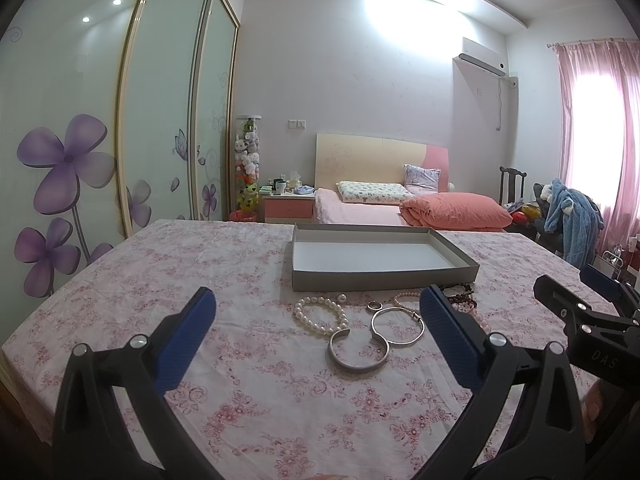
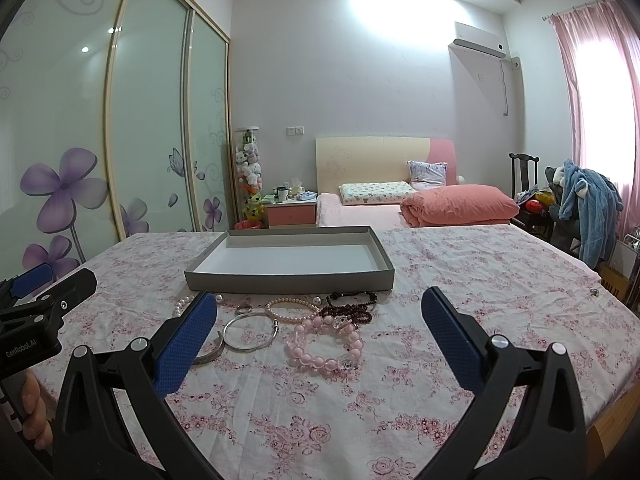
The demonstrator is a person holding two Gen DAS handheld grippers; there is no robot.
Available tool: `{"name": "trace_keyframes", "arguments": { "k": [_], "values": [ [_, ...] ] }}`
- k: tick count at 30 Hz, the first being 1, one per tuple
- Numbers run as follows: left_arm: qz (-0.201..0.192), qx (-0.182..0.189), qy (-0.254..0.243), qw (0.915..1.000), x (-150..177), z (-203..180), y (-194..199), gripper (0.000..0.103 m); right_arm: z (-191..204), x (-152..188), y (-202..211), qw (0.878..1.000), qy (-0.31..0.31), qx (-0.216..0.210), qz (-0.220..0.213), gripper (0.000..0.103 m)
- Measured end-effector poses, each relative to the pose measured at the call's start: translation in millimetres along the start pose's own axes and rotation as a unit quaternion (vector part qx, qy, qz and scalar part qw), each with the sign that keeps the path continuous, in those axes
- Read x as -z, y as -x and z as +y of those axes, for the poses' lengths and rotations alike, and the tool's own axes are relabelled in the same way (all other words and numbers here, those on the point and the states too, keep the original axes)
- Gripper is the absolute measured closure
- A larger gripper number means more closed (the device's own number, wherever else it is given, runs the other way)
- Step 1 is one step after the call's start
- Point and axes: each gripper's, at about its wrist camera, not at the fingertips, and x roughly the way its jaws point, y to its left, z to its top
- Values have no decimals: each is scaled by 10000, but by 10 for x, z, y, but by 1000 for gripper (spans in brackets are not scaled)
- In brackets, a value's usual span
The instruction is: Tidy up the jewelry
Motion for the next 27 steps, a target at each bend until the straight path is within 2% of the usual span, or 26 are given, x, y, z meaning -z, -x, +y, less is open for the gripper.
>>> {"name": "trace_keyframes", "arguments": {
  "k": [27],
  "values": [
    [21, 2, 3, 10000, -4, 3, -33, 4, -3, 1, 1, 10000, -14, -2, 13, 2]
  ]
}}
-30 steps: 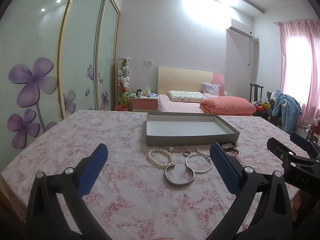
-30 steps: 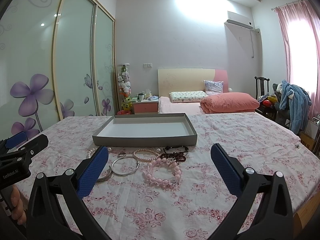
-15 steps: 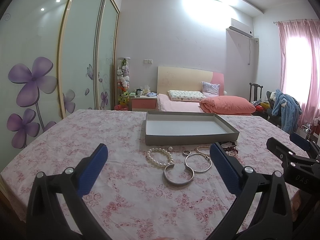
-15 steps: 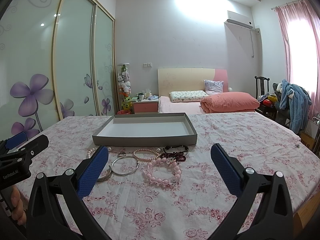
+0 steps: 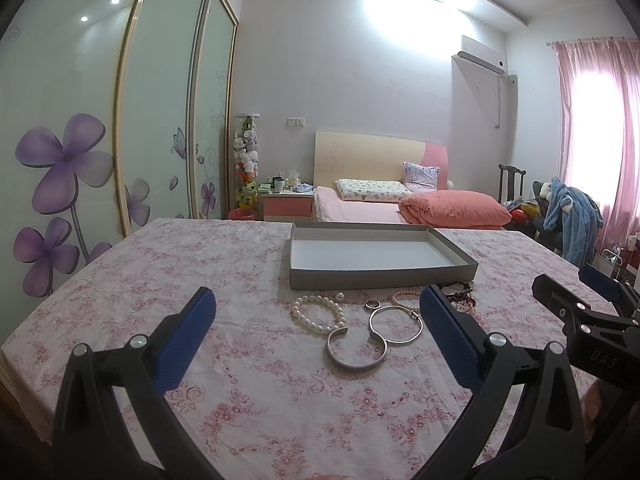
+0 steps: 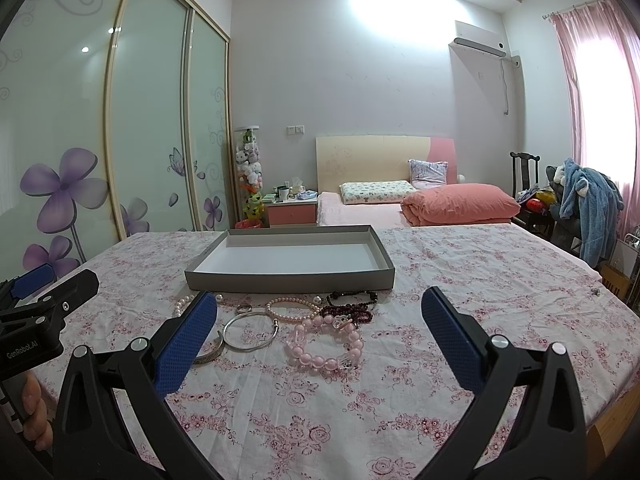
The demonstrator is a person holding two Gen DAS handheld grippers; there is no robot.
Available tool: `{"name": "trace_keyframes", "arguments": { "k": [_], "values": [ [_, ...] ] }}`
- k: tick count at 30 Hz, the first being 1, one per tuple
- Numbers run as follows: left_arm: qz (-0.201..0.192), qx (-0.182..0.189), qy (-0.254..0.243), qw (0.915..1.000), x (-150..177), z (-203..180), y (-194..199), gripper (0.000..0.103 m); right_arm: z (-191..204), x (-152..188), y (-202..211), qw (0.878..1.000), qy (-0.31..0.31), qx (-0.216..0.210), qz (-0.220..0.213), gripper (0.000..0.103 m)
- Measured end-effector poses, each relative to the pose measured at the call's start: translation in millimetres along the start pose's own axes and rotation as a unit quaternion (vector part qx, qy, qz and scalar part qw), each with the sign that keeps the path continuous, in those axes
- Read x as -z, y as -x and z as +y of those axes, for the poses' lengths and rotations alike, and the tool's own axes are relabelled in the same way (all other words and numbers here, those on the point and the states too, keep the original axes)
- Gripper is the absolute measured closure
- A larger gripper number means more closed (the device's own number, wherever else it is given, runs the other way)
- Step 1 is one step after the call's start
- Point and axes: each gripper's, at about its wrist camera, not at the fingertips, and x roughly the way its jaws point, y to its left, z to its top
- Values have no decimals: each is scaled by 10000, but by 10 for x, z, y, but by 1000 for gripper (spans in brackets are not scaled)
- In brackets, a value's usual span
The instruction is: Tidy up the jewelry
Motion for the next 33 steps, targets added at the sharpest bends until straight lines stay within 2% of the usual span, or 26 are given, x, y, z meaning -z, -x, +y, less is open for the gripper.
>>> {"name": "trace_keyframes", "arguments": {
  "k": [5, 17, 21, 24, 27, 29, 31, 33],
  "values": [
    [11, 13, -1, 10000, 115, -54, -47, 4, 0, -1, -8, 10000, 0, 1, 3, 2],
    [178, -30, 45, 9998, 156, -30, -159, 4, -10, 66, -102, 9998, -17, -38, 202, 2],
    [453, -166, 50, 9988, 190, -6, -291, 4, -47, 81, -261, 9990, -40, 7, 448, 2],
    [815, -226, 51, 9964, 218, 27, -453, 4, -86, 94, -443, 9963, -21, 87, 853, 2],
    [1172, -216, 84, 9928, 247, 108, -645, 4, -184, 131, -663, 9901, -265, 5, 1377, 2],
    [1448, -141, 87, 9893, 273, 129, -765, 4, -267, 163, -839, 9826, -481, 0, 1796, 12],
    [1641, -119, 34, 9864, 300, 130, -878, 4, -330, 185, -996, 9756, -596, 36, 2114, 30],
    [1770, -109, -36, 9842, 322, 105, -968, 4, -390, 218, -1131, 9680, -725, 82, 2402, 36]
  ]
}}
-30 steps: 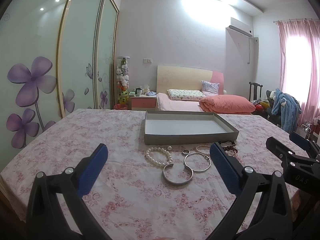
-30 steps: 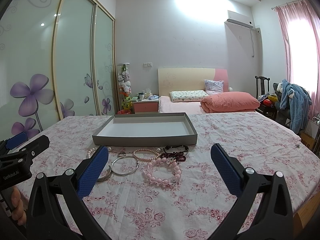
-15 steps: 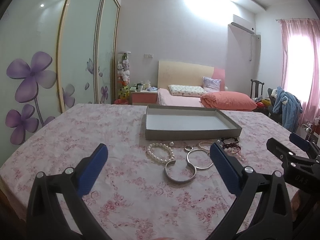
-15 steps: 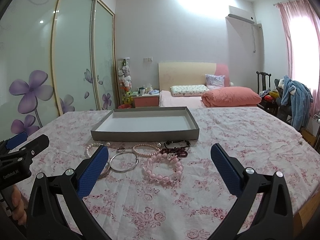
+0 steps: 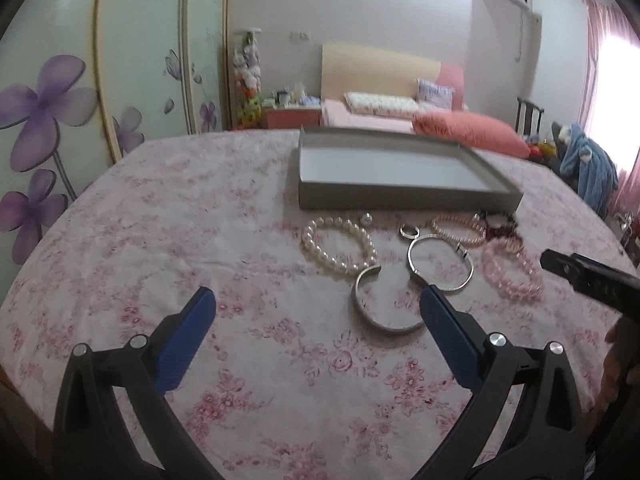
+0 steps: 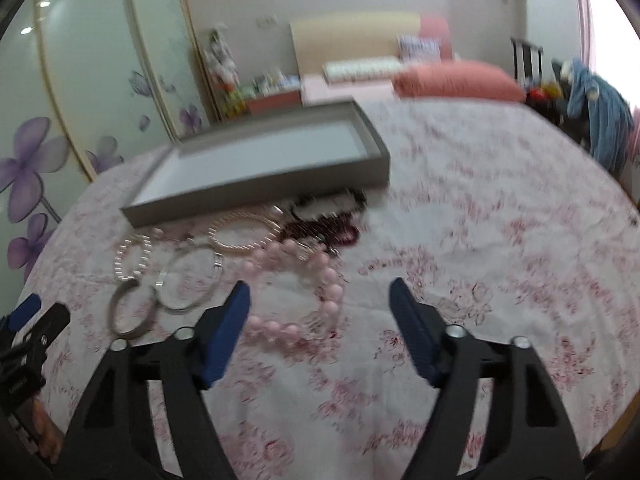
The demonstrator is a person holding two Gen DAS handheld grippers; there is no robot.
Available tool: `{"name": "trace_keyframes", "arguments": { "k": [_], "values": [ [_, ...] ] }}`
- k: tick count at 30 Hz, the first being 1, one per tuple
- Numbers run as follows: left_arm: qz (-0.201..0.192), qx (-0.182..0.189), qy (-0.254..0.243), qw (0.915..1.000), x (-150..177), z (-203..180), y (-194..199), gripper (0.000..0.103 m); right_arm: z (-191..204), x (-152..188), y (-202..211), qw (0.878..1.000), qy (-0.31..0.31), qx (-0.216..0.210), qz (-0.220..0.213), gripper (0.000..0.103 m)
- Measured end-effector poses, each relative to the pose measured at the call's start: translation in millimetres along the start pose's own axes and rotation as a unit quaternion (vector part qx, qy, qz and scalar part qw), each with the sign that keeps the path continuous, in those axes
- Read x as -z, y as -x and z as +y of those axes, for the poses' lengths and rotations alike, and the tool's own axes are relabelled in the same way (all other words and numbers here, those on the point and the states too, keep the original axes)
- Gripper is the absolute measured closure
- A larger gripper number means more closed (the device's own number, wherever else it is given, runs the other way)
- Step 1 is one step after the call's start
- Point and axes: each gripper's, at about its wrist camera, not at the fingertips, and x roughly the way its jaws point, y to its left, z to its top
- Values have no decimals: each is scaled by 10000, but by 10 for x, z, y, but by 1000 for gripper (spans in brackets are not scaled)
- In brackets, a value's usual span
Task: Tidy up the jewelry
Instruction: 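Lower the right tool onto the pink bead bracelet and close it, then close the left tool on the silver open cuff while the right tool holds the pink bracelet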
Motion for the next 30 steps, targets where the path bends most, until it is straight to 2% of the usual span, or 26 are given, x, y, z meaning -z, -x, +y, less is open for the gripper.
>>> {"name": "trace_keyframes", "arguments": {
  "k": [3, 7, 8, 11, 12, 15, 23, 26, 30],
  "values": [
    [140, 63, -99, 9998, -18, -49, -92, 4, -42, -57, -175, 9995, -85, 48, 290, 43],
    [307, 149, -255, 9991, -37, -147, -188, 4, 1, -48, -329, 9982, 94, 146, 570, 49],
    [363, 171, -298, 9988, -44, -171, -220, 4, 30, -30, -329, 9982, 189, 221, 528, 51],
    [566, 246, -420, 9972, -54, -244, -328, 4, 86, 3, -293, 9972, 348, 430, 501, 68],
    [661, 267, -461, 9964, -54, -271, -374, 4, 77, 10, -275, 9975, 309, 406, 496, 78],
    [870, 314, -518, 9944, -52, -332, -486, 4, 29, 15, -227, 9981, 153, 342, 484, 86],
    [1211, 325, -540, 9906, -64, -488, -698, 4, -44, -33, -262, 9987, 21, 189, 477, 86],
    [1229, 244, -561, 9905, -81, -538, -767, 12, -65, -48, -274, 9987, -7, 158, 475, 86],
    [1128, 239, -507, 9920, -110, -547, -758, 32, -67, -57, -291, 9987, -5, 159, 475, 86]
  ]
}}
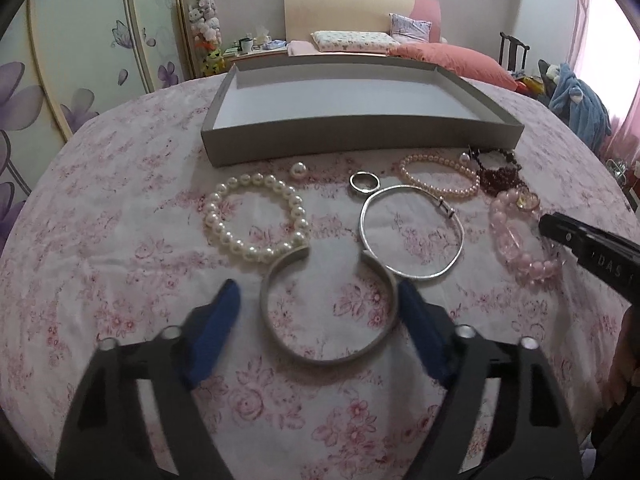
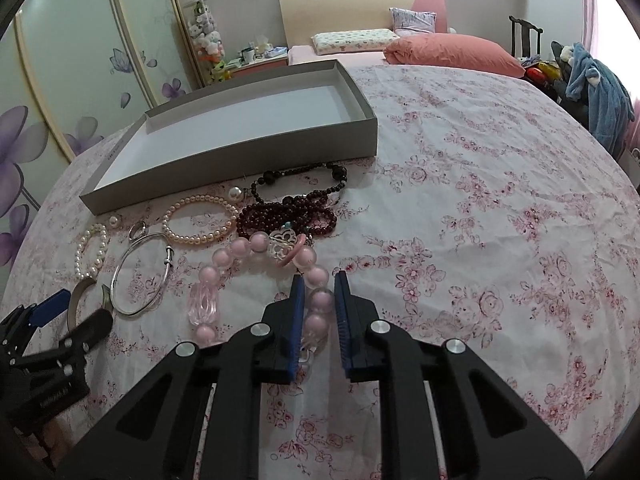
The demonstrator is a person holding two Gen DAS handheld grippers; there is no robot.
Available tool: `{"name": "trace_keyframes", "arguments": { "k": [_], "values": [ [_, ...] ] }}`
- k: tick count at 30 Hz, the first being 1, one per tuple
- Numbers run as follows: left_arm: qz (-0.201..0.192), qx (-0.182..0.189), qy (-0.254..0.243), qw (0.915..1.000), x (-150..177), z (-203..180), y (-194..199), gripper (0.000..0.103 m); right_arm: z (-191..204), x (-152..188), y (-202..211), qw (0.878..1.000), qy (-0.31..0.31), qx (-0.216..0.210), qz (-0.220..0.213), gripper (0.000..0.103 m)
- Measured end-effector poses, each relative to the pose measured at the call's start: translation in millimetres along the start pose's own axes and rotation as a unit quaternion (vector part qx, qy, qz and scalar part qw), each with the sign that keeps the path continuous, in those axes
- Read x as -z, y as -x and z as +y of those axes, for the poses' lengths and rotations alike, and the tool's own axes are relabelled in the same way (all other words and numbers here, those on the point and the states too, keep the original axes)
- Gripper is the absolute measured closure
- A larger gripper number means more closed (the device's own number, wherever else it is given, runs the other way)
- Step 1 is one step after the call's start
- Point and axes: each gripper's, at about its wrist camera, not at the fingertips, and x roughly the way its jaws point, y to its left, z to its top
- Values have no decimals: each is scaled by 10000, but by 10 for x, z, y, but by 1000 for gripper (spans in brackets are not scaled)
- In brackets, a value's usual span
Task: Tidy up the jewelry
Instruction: 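Close the left tool on the silver open cuff while the right tool holds the pink bracelet, then lift and carry the cuff and pink bracelet over the grey tray with both tools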
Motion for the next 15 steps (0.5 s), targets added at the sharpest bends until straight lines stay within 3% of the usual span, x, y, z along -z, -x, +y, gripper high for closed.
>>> {"name": "trace_keyframes", "arguments": {
  "k": [15],
  "values": [
    [-37, 69, 36, 10000, -3, 68, 60, 37, -34, -2, 4, 9999, -8, -136, -32, 89]
  ]
}}
